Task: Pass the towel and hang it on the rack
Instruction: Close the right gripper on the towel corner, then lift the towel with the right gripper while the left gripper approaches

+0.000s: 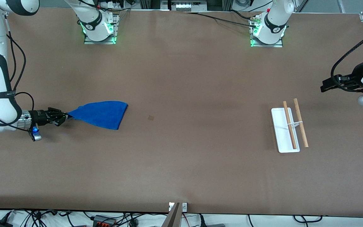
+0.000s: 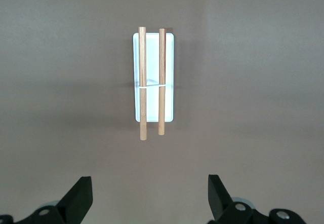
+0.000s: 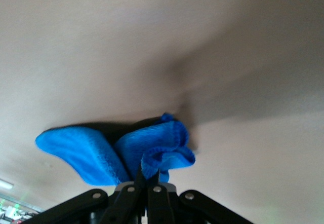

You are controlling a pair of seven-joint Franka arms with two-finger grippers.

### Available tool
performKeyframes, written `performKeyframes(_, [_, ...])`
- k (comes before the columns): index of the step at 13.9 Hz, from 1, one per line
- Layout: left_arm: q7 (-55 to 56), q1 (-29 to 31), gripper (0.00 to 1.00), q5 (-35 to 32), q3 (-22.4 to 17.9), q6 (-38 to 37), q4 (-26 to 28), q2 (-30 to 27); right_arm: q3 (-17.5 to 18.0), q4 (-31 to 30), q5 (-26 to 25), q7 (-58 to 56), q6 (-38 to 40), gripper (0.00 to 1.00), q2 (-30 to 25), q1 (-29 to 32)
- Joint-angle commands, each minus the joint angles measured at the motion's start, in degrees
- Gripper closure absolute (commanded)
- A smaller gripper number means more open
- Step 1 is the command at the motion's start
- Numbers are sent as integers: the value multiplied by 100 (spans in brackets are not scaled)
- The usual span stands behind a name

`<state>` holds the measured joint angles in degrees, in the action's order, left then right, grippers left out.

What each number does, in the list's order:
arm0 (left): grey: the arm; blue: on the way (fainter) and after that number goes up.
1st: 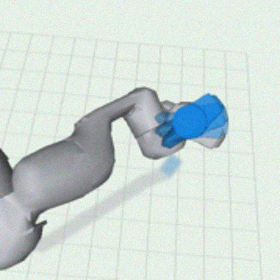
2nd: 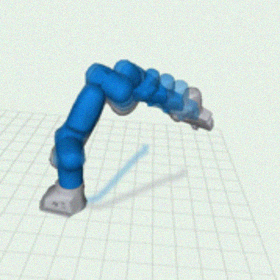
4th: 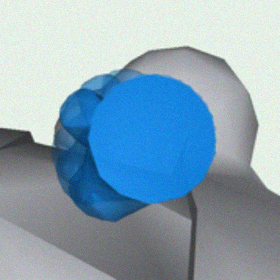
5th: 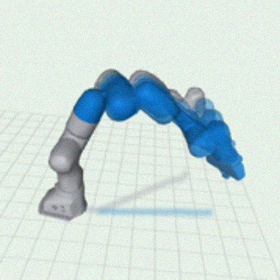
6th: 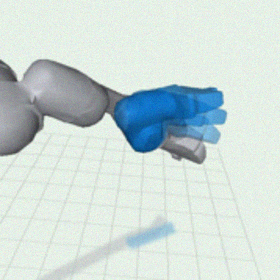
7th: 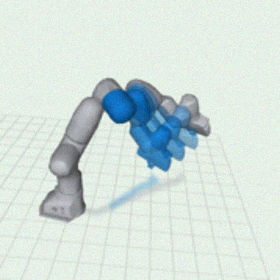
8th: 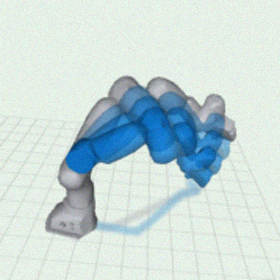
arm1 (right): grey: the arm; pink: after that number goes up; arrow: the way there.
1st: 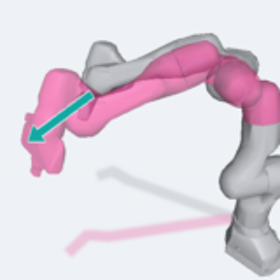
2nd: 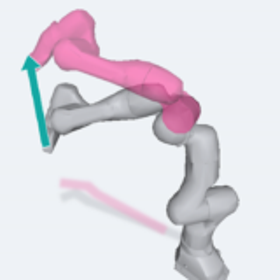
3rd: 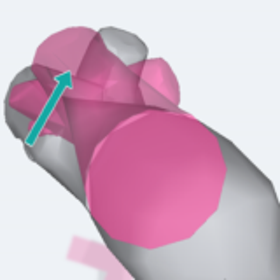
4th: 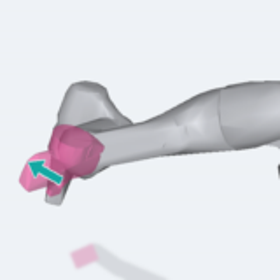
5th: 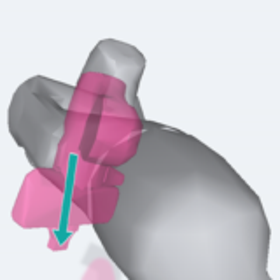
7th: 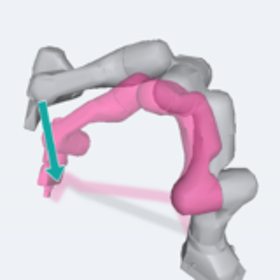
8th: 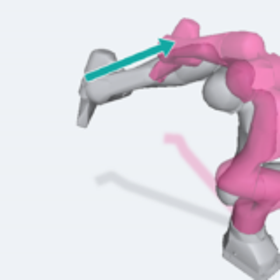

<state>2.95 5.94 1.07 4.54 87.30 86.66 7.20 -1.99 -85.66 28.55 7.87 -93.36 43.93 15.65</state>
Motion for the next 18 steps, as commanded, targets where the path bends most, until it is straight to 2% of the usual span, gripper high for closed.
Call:
performKeyframes(1, [-75,39,0,78,-5,-143,-97,9,189,1108,20,-23,1017,100,-33,9])
performKeyframes(4, [-75,39,0,78,-5,-143,-97,9,225,1999,-296,-23,1548,100,-340,-482])
performKeyframes(8, [-75,39,0,86,-5,-362,-97,9,514,2298,-341,-23,1540,100,-727,-1220])
performKeyframes(11, [-75,39,0,86,-5,-398,-88,18,533,2676,-358,47,1391,100,-754,-2142])
performKeyframes(15, [-303,21,0,43,3,-889,-88,124,507,2923,-376,-190,479,100,-754,-3477])
performKeyframes(18, [-321,30,0,95,-5,-907,-106,203,506,2959,-499,-207,-750,100,-763,-4331])
